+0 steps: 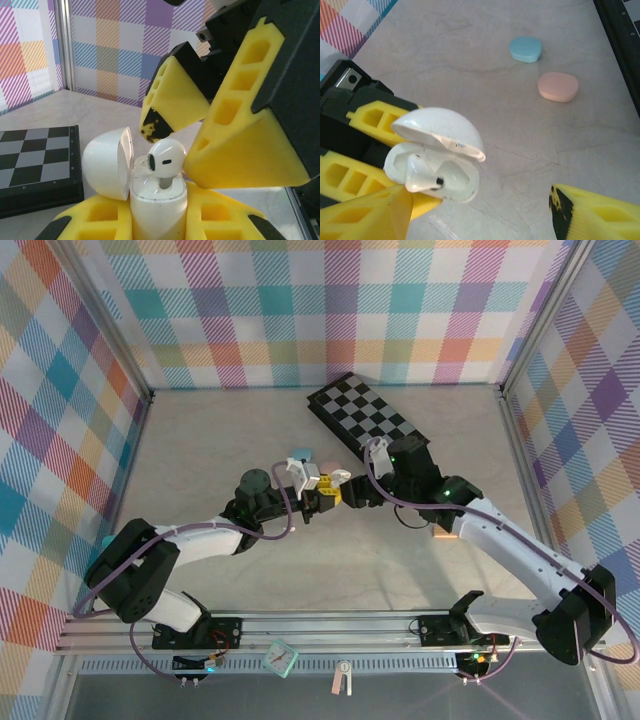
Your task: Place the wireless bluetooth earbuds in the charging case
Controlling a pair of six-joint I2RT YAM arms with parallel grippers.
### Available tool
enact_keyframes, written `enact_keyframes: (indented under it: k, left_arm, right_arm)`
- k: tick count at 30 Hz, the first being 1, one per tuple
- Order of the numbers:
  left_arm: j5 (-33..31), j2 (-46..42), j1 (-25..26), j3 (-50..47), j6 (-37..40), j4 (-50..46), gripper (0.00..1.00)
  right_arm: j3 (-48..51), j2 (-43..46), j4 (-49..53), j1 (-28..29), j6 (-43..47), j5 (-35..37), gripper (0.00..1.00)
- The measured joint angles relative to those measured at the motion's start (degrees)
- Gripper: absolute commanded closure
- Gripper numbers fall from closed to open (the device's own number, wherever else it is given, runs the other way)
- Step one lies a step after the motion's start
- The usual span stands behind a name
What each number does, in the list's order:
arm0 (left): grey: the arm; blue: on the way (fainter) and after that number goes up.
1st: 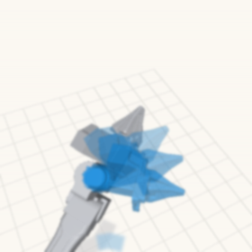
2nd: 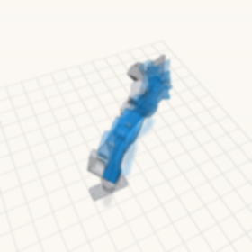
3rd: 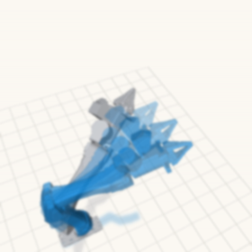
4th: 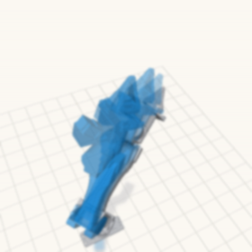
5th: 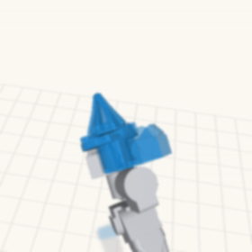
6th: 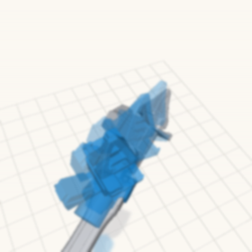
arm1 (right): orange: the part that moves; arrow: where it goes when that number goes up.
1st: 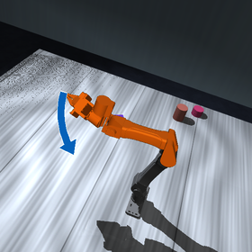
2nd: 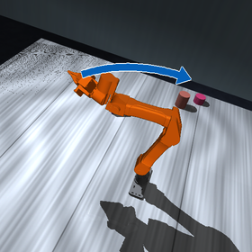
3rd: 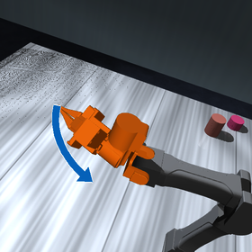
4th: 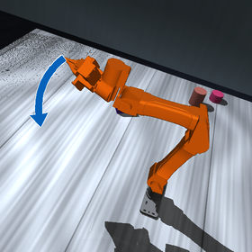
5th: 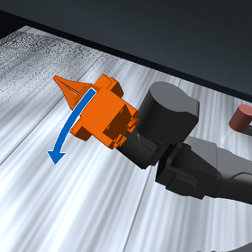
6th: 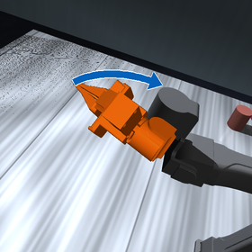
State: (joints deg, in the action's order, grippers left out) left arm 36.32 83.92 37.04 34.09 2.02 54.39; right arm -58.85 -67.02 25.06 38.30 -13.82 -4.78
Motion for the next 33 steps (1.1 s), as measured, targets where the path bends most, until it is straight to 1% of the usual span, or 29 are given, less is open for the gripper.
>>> enact_keyframes:
  k: [7,10,12,16,18,20,23,26,29,33]
  left_arm:
    - [0.04,-1.38,-0.07,-0.11,-1.22,1.55,1.00]
    - [0.02,-1.73,-0.11,-0.20,-1.38,1.73,1.00]
    - [0.02,-1.73,-0.11,-0.20,-1.38,1.70,1.00]
    - [0.02,-1.73,-0.11,-0.28,-1.38,1.70,1.00]
    - [0.02,-1.73,-0.11,-0.31,-1.38,1.70,1.00]
    - [0.02,-1.73,-0.11,-0.31,-1.38,1.70,1.00]
    - [0.02,-1.73,-0.11,-0.31,-1.38,1.70,1.00]
    - [-0.28,-1.77,-0.17,-0.37,-1.40,1.68,1.00]
    - [-0.87,-2.14,-0.44,-0.96,-1.64,1.55,1.00]
    - [-1.38,-2.45,-0.61,-1.07,-2.36,1.27,1.00]
  right_arm:
    - [0.02,3.54,3.10,-1.60,1.05,2.21,0.28]
    - [0.02,4.55,3.32,-1.88,1.22,1.88,0.28]
    - [0.02,4.81,3.19,-2.03,1.20,-0.35,0.25]
    - [-0.22,4.17,2.27,-1.81,1.25,-5.99,0.24]
    - [-1.25,2.71,1.51,-1.40,1.22,-7.96,0.24]
    - [-2.82,0.83,0.98,-1.09,1.20,-8.46,0.24]
    - [-5.33,-2.23,0.61,-0.94,1.14,-7.69,0.24]
    - [-6.12,-3.96,0.83,-0.83,1.14,-5.11,0.25]
    - [-6.03,-3.65,1.81,-0.85,1.20,-2.95,0.26]
    - [-5.29,-1.38,3.28,-0.85,1.18,-1.95,0.26]
